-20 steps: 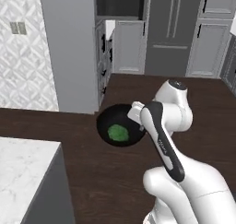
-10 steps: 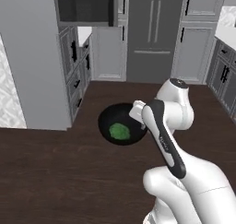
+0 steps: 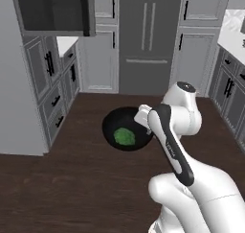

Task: Pick the broccoli from the sink and place it in the bowl. Then pick the bowl and place it in the microwave. Then close the microwave door and press the start button.

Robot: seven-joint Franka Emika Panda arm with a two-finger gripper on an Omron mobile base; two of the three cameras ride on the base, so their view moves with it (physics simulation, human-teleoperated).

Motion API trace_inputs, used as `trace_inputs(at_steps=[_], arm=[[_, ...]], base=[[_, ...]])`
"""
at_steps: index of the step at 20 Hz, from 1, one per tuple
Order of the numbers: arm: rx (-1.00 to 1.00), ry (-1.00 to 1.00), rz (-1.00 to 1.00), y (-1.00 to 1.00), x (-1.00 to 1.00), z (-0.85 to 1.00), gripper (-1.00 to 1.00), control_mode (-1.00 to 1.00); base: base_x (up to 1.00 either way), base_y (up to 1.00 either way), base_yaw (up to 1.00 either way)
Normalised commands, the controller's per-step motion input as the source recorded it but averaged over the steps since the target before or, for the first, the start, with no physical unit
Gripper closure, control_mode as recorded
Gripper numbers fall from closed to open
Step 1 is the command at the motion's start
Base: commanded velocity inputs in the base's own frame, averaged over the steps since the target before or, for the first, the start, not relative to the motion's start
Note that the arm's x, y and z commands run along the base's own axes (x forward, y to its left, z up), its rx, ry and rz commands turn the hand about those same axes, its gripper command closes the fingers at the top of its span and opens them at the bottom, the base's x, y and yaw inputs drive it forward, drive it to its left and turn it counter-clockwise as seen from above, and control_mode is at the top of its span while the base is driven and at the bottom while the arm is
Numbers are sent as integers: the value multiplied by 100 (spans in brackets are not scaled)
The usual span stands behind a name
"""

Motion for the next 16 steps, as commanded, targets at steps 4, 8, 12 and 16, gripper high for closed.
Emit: trace_inputs(at_steps=[4,8,12,16], arm=[[0,0,0,0,0,0,100,100],[0,0,0,0,0,0,100,100],[0,0,0,0,0,0,100,100],[0,0,0,0,0,0,100,100]], base=[[100,-98,0],[100,-86,0],[100,-68,4],[100,-30,16]])
